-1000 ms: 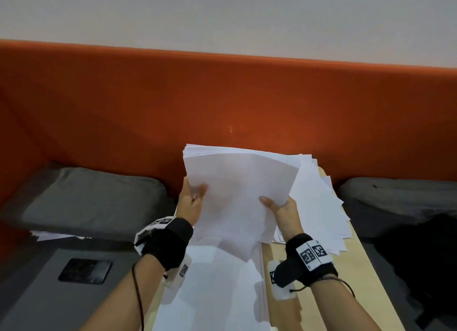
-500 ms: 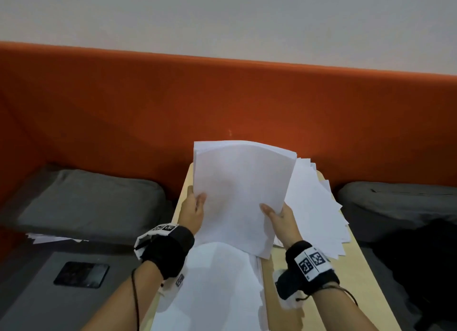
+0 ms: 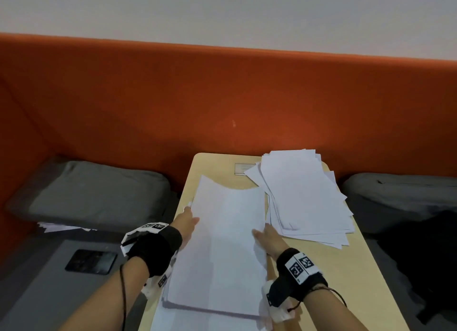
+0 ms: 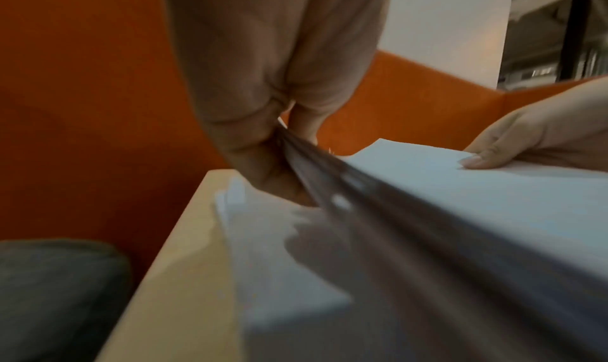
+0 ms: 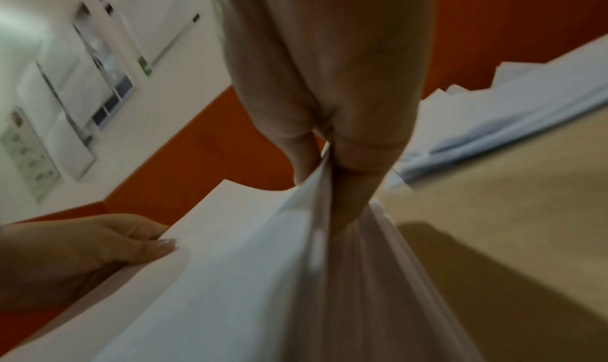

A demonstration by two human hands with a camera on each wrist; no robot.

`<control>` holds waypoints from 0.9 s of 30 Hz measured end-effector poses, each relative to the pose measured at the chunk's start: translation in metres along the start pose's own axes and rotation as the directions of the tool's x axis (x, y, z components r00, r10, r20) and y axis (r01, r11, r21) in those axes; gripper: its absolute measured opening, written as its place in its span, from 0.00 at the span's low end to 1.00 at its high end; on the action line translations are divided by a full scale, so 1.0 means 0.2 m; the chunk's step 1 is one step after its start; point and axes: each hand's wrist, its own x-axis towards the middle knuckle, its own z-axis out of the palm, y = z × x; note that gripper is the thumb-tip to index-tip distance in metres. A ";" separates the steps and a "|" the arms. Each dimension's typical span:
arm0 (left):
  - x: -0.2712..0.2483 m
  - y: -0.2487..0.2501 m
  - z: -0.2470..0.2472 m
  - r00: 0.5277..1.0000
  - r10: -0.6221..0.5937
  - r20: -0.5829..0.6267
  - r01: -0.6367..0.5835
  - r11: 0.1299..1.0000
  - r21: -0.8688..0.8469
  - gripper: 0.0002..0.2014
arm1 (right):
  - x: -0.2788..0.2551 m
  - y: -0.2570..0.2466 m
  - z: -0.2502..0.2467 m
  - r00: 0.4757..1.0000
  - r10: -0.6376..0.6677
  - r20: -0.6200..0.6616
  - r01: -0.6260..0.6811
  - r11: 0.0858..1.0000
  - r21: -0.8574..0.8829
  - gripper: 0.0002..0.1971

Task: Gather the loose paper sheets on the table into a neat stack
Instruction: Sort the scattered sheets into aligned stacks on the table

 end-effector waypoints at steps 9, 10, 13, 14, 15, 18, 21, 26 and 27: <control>0.04 -0.03 0.04 0.997 -0.053 -0.060 0.063 0.983 0.175 0.27 | 0.06 0.09 0.03 0.999 0.042 0.033 -0.035 0.982 -0.186 0.07; 0.05 0.00 0.04 0.995 -0.016 -0.102 0.042 0.965 0.260 0.28 | 0.06 0.08 0.03 0.999 0.042 0.032 -0.035 0.980 -0.195 0.05; 0.05 0.15 0.03 0.987 0.125 -0.098 -0.082 0.928 0.364 0.29 | 0.06 0.10 0.03 0.998 0.057 0.015 -0.053 0.975 -0.214 0.11; 0.05 0.21 0.05 0.982 0.175 -0.070 -0.137 0.920 0.368 0.29 | 0.06 0.09 0.02 0.998 0.067 0.009 -0.063 0.968 -0.244 0.12; 0.05 0.26 0.06 0.975 0.220 -0.038 -0.191 0.909 0.370 0.30 | 0.05 0.09 0.01 0.997 0.077 -0.004 -0.075 0.959 -0.275 0.11; 0.04 0.40 0.16 0.956 0.283 0.082 -0.293 0.887 0.357 0.32 | 0.03 0.06 -0.07 0.990 0.095 -0.106 -0.123 0.946 -0.300 0.10; 0.07 0.45 0.30 0.943 0.240 0.231 -0.311 0.882 0.353 0.35 | 0.00 0.05 -0.20 0.977 0.109 -0.185 -0.162 0.939 -0.303 0.12; 0.13 0.35 0.54 0.925 0.112 0.363 -0.290 0.824 0.486 0.41 | 0.00 0.09 -0.44 0.945 0.102 -0.309 -0.197 0.936 -0.293 0.19; 0.14 0.34 0.56 0.929 0.102 0.357 -0.283 0.817 0.502 0.41 | 0.01 0.11 -0.49 0.938 0.103 -0.332 -0.207 0.933 -0.295 0.20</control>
